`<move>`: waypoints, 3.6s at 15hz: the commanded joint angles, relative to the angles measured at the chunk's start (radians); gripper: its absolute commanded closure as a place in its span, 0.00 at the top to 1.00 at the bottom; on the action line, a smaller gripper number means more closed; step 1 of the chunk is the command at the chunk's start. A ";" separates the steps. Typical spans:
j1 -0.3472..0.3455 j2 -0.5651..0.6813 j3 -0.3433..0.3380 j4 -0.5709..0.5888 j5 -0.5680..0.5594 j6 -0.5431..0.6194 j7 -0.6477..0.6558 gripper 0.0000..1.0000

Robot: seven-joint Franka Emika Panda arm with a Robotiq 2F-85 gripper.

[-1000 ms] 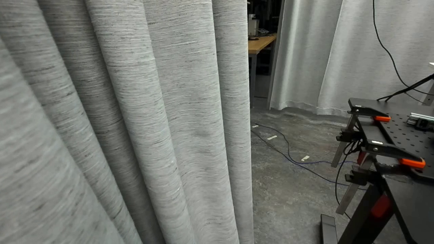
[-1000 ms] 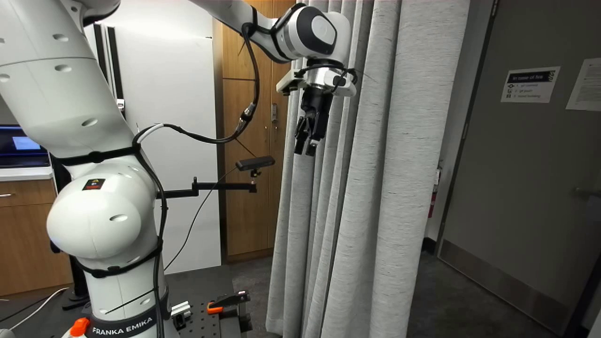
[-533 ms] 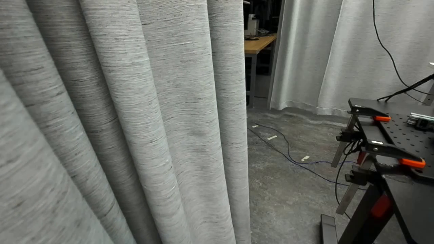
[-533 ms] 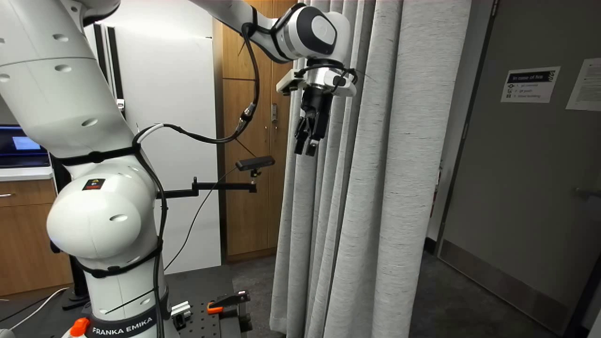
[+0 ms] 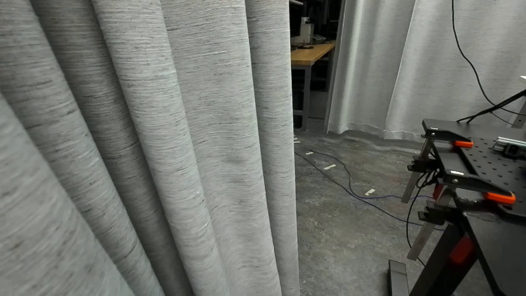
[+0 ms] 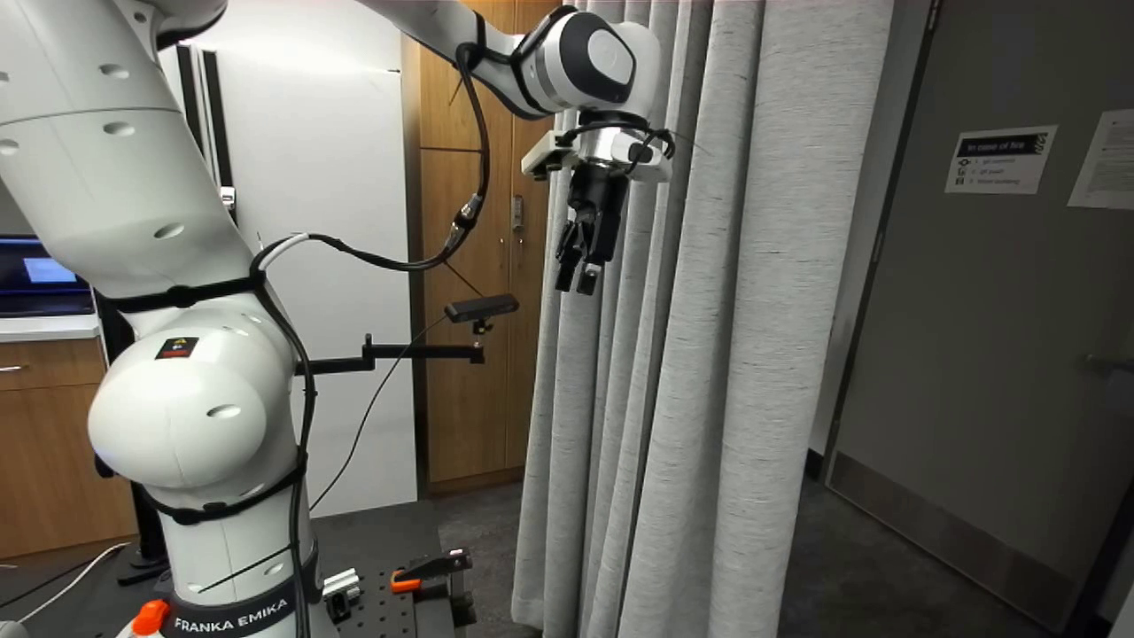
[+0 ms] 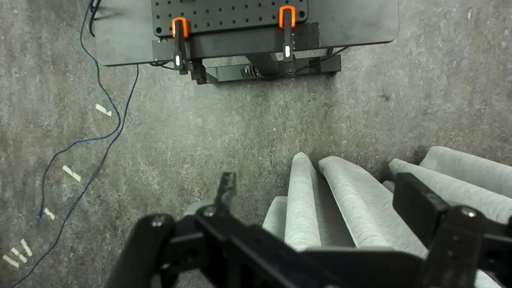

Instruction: Close the curtains

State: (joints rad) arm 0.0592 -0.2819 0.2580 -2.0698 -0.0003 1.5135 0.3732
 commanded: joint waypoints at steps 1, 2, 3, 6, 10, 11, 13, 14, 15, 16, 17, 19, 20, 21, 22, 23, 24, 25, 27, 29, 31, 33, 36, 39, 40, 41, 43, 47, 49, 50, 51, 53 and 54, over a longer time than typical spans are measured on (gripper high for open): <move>0.022 0.003 -0.019 0.002 -0.005 -0.002 0.005 1.00; 0.022 0.003 -0.019 0.002 -0.005 -0.002 0.005 1.00; 0.022 0.003 -0.019 0.002 -0.005 -0.002 0.005 1.00; 0.022 0.003 -0.019 0.002 -0.005 -0.002 0.005 1.00; 0.023 0.000 -0.025 -0.003 0.004 0.012 -0.006 1.00; 0.022 -0.001 -0.028 -0.008 0.006 0.025 -0.005 1.00; 0.017 0.001 -0.032 -0.014 -0.001 0.042 0.006 1.00; 0.015 0.000 -0.036 -0.018 -0.003 0.053 0.006 1.00; 0.012 -0.003 -0.041 -0.025 -0.008 0.072 0.010 1.00; 0.007 -0.007 -0.050 -0.031 -0.011 0.094 0.005 1.00; 0.002 -0.013 -0.061 -0.041 -0.018 0.121 -0.004 1.00; -0.007 -0.019 -0.088 -0.057 -0.029 0.165 -0.023 1.00; -0.012 -0.022 -0.103 -0.066 -0.029 0.181 -0.030 1.00; -0.018 -0.029 -0.120 -0.078 -0.029 0.198 -0.039 1.00; -0.024 -0.035 -0.137 -0.089 -0.028 0.216 -0.050 1.00; -0.030 -0.040 -0.154 -0.101 -0.027 0.241 -0.068 1.00; -0.036 -0.043 -0.173 -0.113 -0.026 0.265 -0.099 1.00; -0.042 -0.043 -0.192 -0.123 -0.020 0.293 -0.128 1.00; -0.055 -0.032 -0.224 -0.137 -0.014 0.336 -0.172 1.00; -0.064 -0.013 -0.254 -0.147 -0.001 0.385 -0.229 1.00; -0.058 0.005 -0.295 -0.168 0.044 0.467 -0.365 1.00; -0.048 0.033 -0.330 -0.183 0.118 0.545 -0.496 1.00; -0.036 0.072 -0.365 -0.192 0.241 0.614 -0.698 1.00; -0.030 0.102 -0.380 -0.184 0.344 0.624 -0.899 1.00; -0.039 0.097 -0.374 -0.189 0.335 0.624 -0.913 1.00; -0.045 0.087 -0.369 -0.197 0.322 0.633 -0.928 1.00; -0.054 0.054 -0.359 -0.215 0.279 0.665 -0.902 1.00; -0.048 0.067 -0.364 -0.189 0.308 0.602 -0.893 1.00; -0.047 0.053 -0.366 -0.188 0.308 0.584 -0.892 1.00; -0.046 0.050 -0.366 -0.188 0.308 0.583 -0.892 1.00; -0.046 0.049 -0.366 -0.188 0.308 0.583 -0.892 1.00; -0.046 0.049 -0.366 -0.189 0.308 0.582 -0.892 1.00; -0.046 0.049 -0.366 -0.189 0.308 0.582 -0.892 1.00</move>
State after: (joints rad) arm 0.0093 -0.2325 -0.1045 -2.2608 0.3090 2.0985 -0.5207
